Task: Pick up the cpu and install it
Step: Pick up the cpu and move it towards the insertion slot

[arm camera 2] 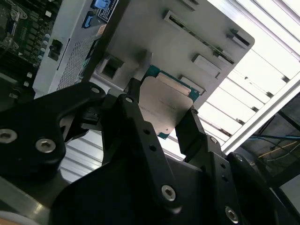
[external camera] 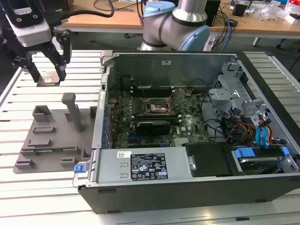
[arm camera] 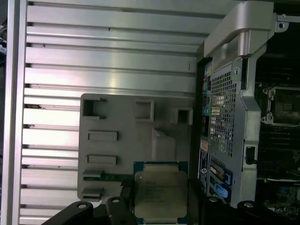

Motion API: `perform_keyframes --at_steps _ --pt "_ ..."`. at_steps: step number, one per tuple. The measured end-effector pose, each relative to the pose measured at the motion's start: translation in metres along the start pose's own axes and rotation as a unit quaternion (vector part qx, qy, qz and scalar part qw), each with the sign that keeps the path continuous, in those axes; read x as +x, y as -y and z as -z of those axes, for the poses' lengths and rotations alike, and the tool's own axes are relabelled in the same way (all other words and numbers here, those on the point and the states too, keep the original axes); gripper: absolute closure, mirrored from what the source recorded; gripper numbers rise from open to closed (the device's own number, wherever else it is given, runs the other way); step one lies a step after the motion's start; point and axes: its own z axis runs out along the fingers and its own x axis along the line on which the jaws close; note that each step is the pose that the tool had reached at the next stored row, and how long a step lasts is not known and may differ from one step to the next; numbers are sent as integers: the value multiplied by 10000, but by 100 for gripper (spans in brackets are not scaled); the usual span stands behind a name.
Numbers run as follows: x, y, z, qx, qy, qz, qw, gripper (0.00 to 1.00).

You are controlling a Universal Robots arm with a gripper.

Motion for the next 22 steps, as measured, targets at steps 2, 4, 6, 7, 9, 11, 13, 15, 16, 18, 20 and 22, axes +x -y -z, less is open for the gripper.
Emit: perform_keyframes --at_steps 2,4,6,7,9,11,13,15,16,18,20,22 --pt "-49 3 -1 0 0 0 10000 45" --pt "-119 6 -4 0 0 0 10000 45" --pt "-181 10 -6 0 0 0 10000 45" --pt "-201 11 -6 0 0 0 10000 45" --pt "-261 13 -9 0 0 0 10000 45" --pt "-316 15 -11 0 0 0 10000 45" --pt "-349 16 -12 0 0 0 10000 45" --pt "-385 17 -13 0 0 0 10000 45" --pt "-402 17 -14 0 -1 0 10000 45" --pt "-447 17 -16 0 0 0 10000 45" --pt "-514 14 -19 1 0 0 10000 45" --pt "-555 12 -21 1 0 0 10000 45"
